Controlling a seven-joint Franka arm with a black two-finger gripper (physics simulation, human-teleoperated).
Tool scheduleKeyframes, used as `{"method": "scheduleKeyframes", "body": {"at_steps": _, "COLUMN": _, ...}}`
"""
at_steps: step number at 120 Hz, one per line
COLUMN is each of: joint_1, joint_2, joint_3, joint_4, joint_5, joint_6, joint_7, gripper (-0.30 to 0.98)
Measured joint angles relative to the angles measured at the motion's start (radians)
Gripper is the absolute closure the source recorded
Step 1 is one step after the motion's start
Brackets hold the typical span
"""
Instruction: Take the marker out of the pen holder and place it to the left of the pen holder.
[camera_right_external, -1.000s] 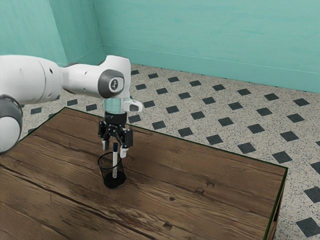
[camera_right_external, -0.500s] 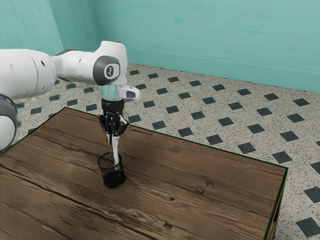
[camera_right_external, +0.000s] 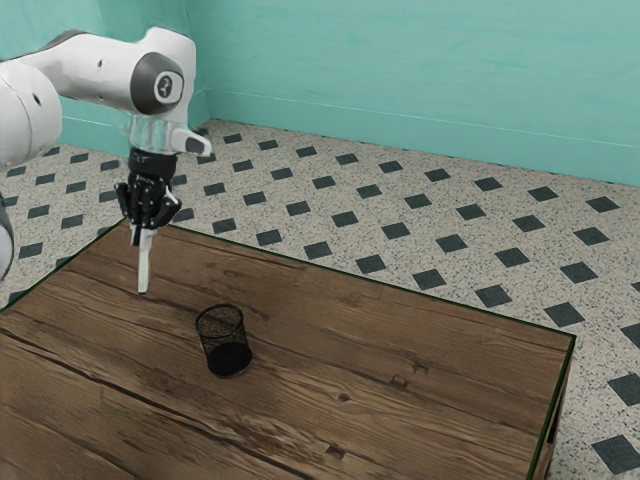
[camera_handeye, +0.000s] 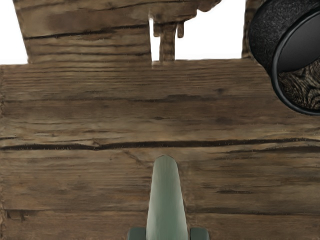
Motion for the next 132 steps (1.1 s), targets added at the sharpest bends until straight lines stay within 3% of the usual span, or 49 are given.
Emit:
{"method": "scheduleKeyframes", "body": {"at_steps": 29, "joint_1": 0.003, "joint_2": 0.25, "joint_3": 0.002, "joint_4": 0.019, "joint_5": 0.016, "joint_6": -0.017, "joint_7": 0.006, "gripper": 0.76}}
{"method": "scheduleKeyframes", "body": {"at_steps": 63, "joint_1": 0.017, "joint_2": 0.369, "joint_3": 0.003, "joint_4": 0.031, "joint_5": 0.001, "joint_6": 0.022, "joint_7": 0.011, "gripper": 0.76}}
{"method": "scheduleKeyframes", "body": {"at_steps": 84, "joint_1": 0.017, "joint_2": 0.378, "joint_3": 0.003, "joint_4": 0.032, "joint_5": -0.022, "joint_6": 0.028, "joint_7": 0.01, "gripper": 0.39}}
{"method": "scheduleKeyframes", "body": {"at_steps": 96, "joint_1": 0.017, "joint_2": 0.371, "joint_3": 0.004, "joint_4": 0.054, "joint_5": -0.027, "joint_6": 0.027, "joint_7": 0.01, "gripper": 0.24}}
{"method": "scheduleKeyframes", "body": {"at_steps": 104, "joint_1": 0.017, "joint_2": 0.301, "joint_3": 0.001, "joint_4": 0.071, "joint_5": -0.035, "joint_6": 0.026, "joint_7": 0.009, "gripper": 0.18}}
{"method": "scheduleKeyframes", "body": {"at_steps": 112, "joint_1": 0.017, "joint_2": 0.123, "joint_3": -0.038, "joint_4": 0.065, "joint_5": -0.048, "joint_6": 0.028, "joint_7": 0.008, "gripper": 0.13}}
{"method": "scheduleKeyframes", "body": {"at_steps": 121, "joint_1": 0.015, "joint_2": -0.145, "joint_3": -0.087, "joint_4": -0.048, "joint_5": -0.056, "joint_6": 0.085, "joint_7": 0.007, "gripper": 0.09}}
{"method": "scheduleKeyframes", "body": {"at_steps": 132, "joint_1": 0.017, "joint_2": -0.284, "joint_3": -0.122, "joint_4": -0.085, "joint_5": -0.061, "joint_6": 0.14, "joint_7": 0.007, "gripper": 0.06}}
